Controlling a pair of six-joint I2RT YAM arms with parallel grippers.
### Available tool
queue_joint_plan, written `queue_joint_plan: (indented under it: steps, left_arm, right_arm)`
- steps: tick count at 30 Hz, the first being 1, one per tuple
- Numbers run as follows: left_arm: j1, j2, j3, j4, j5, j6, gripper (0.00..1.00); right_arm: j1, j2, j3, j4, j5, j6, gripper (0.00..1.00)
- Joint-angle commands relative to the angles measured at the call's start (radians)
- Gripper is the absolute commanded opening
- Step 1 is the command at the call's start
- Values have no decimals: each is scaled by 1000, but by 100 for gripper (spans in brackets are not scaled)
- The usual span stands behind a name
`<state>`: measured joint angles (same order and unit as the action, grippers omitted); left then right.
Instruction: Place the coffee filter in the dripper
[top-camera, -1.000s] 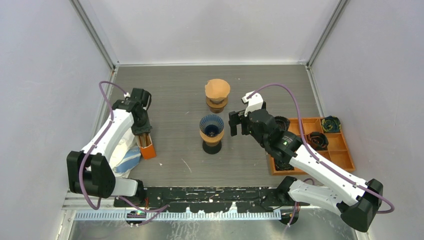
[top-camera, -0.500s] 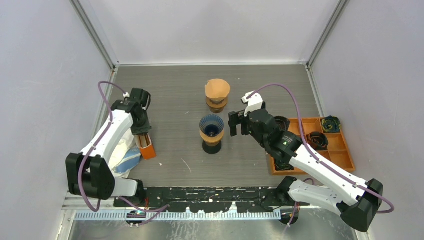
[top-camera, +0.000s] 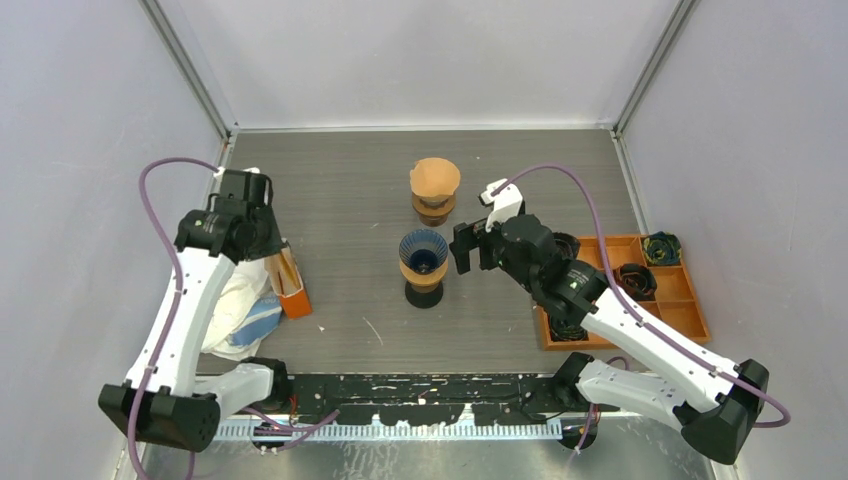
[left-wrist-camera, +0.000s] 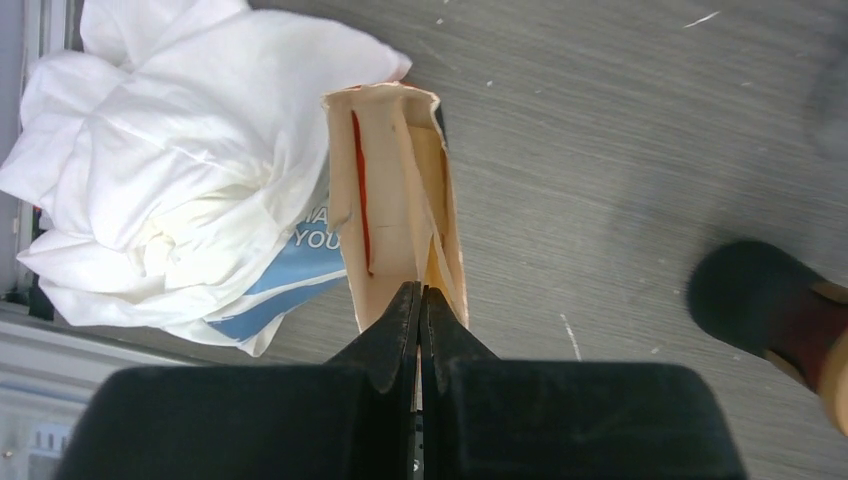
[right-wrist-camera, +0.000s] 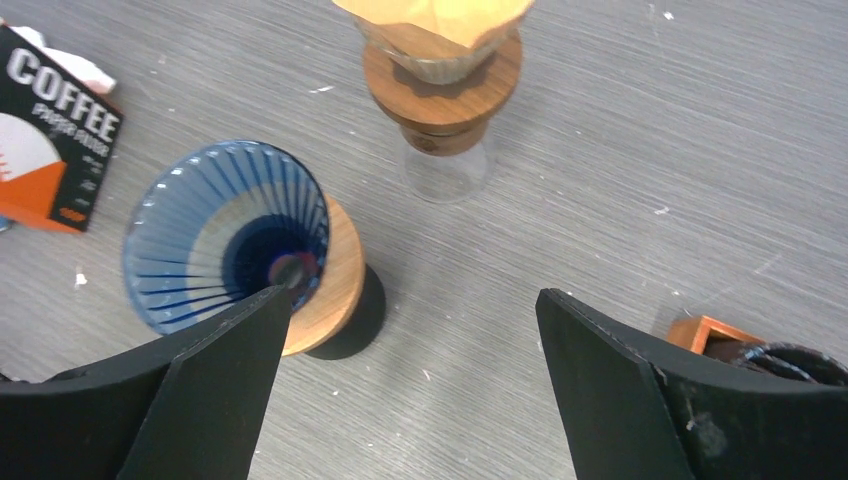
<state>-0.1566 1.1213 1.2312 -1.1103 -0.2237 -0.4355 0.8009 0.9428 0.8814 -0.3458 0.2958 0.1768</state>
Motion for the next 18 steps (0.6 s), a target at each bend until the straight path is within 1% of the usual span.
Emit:
queue_joint_plan:
  steps: [1,5,9,13,18]
  left_arm:
    - [6,-65,104,-54,75,23,0]
    - [6,-77,165,-78,141,22,0]
    - [0,-86,191,-63,214,4,0]
    - [-25,-75,210,-46,249,-19,0]
    - [-102,-56,229,-22,239,-55,0]
  right_arm:
    - [-3,-19,78,34,-117,-29,100]
    - [-2,-7,109,52,-178,-35,100]
    - [12,17,118,106,-233,-33,100]
    - [68,65,137,156,-221,-39,100]
    - [145,125,146,245,-184,-44,100]
